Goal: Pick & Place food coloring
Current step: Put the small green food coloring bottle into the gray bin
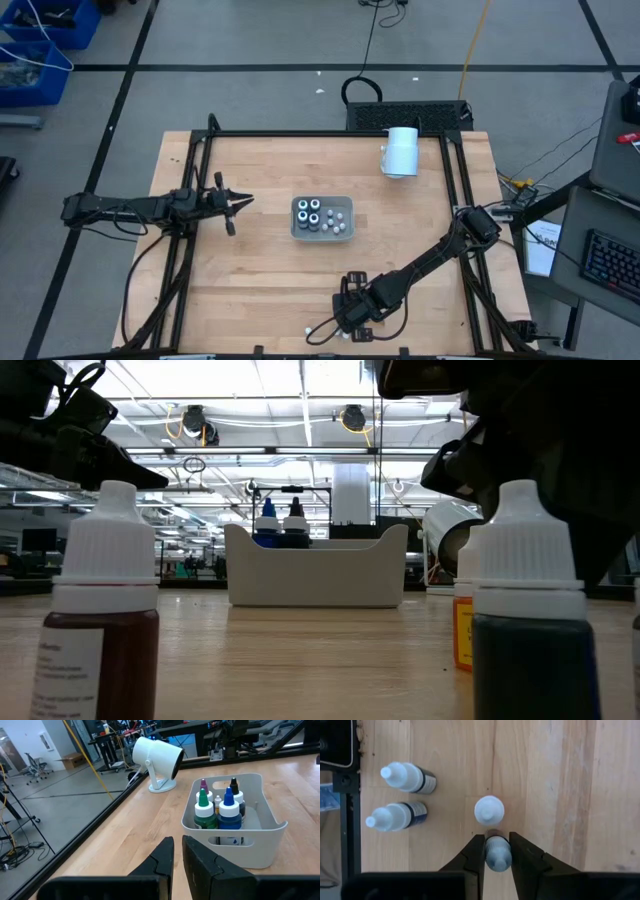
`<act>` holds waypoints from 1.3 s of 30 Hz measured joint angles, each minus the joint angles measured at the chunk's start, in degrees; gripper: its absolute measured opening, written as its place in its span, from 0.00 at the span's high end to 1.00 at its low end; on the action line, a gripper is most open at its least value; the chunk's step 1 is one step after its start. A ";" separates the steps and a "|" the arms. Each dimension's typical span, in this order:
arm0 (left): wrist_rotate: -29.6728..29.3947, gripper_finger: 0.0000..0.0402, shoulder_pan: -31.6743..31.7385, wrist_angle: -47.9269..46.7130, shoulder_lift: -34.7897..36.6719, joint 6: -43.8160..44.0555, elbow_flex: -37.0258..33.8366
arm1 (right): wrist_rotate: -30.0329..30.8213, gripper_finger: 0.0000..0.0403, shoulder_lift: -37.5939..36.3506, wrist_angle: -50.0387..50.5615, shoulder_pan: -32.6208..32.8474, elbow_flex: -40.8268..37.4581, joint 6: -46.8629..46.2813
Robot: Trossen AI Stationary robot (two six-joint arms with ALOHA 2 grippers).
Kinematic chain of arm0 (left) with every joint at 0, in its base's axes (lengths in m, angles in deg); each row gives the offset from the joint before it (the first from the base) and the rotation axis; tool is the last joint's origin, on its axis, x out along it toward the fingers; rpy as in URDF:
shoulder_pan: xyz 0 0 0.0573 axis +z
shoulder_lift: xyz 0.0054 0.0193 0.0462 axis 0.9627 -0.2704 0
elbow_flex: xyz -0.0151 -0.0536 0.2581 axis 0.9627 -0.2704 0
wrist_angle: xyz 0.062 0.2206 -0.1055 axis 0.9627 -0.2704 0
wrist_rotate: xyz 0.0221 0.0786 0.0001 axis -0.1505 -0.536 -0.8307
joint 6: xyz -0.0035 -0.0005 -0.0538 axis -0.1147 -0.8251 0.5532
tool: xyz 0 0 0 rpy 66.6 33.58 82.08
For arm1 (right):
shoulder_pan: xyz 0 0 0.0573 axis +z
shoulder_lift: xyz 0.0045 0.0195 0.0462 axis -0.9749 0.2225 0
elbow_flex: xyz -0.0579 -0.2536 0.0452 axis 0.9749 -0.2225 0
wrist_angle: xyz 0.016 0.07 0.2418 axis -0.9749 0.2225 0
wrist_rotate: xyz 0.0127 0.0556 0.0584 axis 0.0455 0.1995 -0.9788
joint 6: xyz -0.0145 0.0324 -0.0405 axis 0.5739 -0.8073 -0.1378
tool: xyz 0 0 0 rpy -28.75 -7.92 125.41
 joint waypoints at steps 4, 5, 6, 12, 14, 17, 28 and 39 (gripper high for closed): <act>0.00 0.88 -0.02 0.00 -0.01 0.00 0.00 | -0.34 0.86 -0.14 1.51 0.00 0.04 -1.39; 0.00 0.88 0.00 0.00 -0.01 0.00 0.00 | -0.42 0.85 -0.22 2.40 0.00 0.04 -1.51; 0.00 0.88 -0.02 0.00 -0.01 0.00 0.00 | -0.40 0.84 -0.26 3.10 0.00 0.04 -1.52; -0.02 0.88 0.00 0.00 0.01 -0.09 0.00 | -0.19 0.86 -1.94 8.28 0.11 -0.14 0.25; -0.02 0.88 0.00 0.02 -0.01 -0.11 0.00 | -0.01 0.86 -3.26 9.73 0.11 -0.14 1.77; -0.02 0.88 -0.02 0.06 0.01 -0.11 0.00 | 1.76 0.86 -5.57 12.69 0.08 -0.14 2.38; -0.02 0.88 0.00 0.04 -0.01 -0.15 0.00 | 10.90 0.86 -13.62 19.85 -0.02 -0.12 1.90; -0.02 0.88 -0.01 0.05 0.01 -0.13 0.00 | 13.33 0.86 -19.26 22.52 -5.53 -0.11 6.41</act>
